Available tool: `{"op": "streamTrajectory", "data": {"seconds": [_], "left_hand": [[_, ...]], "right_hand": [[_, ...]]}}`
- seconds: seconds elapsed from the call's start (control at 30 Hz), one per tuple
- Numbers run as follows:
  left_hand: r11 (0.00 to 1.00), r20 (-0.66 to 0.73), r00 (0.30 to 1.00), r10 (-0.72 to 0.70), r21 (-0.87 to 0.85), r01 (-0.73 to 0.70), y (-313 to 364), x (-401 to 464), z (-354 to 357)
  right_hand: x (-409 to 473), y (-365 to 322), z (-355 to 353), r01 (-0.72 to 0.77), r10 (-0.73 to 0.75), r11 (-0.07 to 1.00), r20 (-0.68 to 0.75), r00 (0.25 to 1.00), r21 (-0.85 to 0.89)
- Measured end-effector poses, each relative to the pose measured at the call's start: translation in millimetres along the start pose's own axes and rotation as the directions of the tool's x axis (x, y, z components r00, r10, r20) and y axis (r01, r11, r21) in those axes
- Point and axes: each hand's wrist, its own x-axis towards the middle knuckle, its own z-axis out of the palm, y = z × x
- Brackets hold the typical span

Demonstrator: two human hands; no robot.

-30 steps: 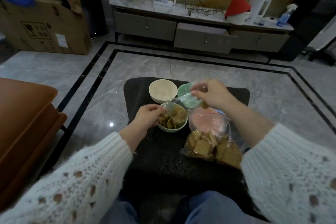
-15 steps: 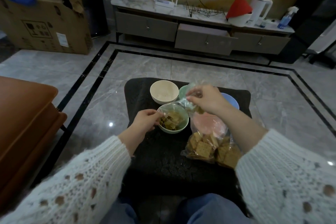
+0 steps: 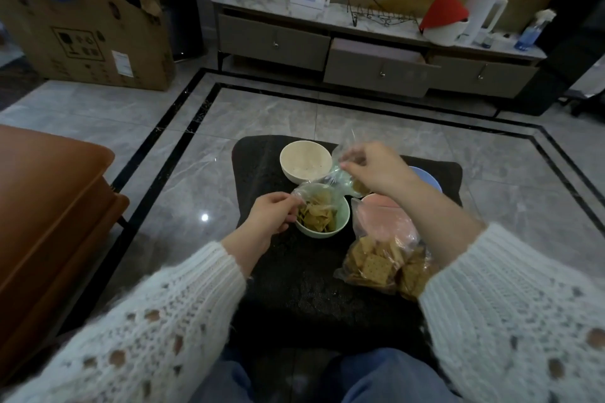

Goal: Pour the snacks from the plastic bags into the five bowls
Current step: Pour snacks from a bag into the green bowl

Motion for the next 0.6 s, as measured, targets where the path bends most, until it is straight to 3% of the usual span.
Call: {"op": "streamTrajectory", "data": {"seconds": [0.17, 0.33, 0.6], "left_hand": [[0.994, -0.045, 0.996, 0.082, -0.068, -0.085, 9.7, 1.3, -0.6], [0.991, -0.033, 0.995, -0.092, -0.101, 0.089, 3.8, -3.4, -1.7], [0.984, -0.026, 0.998, -0.064, -0.166, 0.059, 5.6, -2.4, 0.9]], "right_hand": [[5.3, -16.1, -23.1, 0.045, -0.049, 0.997, -0.058, 0.997, -0.062], [7.7, -12.6, -9.4, 0.053, -0.038, 0.966, 0.064, 0.997, -0.252], [13.5, -16.6, -21.7, 0.047, -0.045, 0.97, 0.013, 0.999, -0.238]]}}
